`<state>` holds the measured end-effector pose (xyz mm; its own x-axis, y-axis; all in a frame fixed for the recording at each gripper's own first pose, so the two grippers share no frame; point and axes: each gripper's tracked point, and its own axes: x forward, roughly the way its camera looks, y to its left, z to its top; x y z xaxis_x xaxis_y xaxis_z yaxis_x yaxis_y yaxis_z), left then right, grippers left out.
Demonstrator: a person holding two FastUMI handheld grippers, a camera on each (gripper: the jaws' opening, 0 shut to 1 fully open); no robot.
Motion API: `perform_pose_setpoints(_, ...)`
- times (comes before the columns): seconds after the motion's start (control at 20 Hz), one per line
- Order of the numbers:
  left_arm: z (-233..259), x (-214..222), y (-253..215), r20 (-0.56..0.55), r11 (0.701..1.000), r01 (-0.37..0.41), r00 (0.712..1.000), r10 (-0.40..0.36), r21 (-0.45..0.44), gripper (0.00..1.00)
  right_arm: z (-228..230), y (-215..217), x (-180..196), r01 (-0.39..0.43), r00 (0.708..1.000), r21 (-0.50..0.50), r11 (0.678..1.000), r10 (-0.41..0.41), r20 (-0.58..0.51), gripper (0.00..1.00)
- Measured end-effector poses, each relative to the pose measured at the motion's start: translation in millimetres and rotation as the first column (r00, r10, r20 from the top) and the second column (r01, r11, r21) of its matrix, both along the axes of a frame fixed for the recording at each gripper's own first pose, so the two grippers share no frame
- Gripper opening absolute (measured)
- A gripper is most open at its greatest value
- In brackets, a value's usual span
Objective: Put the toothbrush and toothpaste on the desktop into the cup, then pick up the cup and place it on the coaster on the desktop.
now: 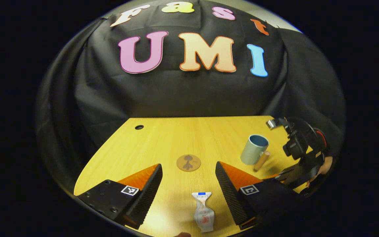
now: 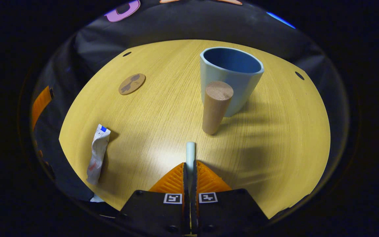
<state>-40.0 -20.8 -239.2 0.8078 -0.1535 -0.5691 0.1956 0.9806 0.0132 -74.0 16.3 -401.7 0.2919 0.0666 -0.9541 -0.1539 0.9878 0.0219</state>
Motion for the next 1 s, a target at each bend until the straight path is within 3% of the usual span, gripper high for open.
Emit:
perform_pose_setpoints(0.2,-43,-18,-4,-0.130,0.999,0.030,0.991,-0.028,0.015,0.95,0,0,0,-0.005,1.000,0.005,1.000,0.005,0.016,0.04)
perform_pose_setpoints(0.6,-111,-49,-8,-0.344,0.997,0.068,0.938,-0.048,0.045,0.95,0,0,0,-0.013,1.000,0.000,1.000,0.013,0.026,0.04)
perform_pose_setpoints(0.95,-135,-60,-5,-0.440,0.996,0.063,0.898,-0.029,0.064,0.95,1,1,-1,-0.016,0.999,0.006,1.000,0.016,0.031,0.04)
perform_pose_setpoints(1.0,-134,-57,-7,-0.427,0.996,0.065,0.904,-0.033,0.061,0.96,1,0,0,-0.018,0.999,0.006,1.000,0.018,0.032,0.04)
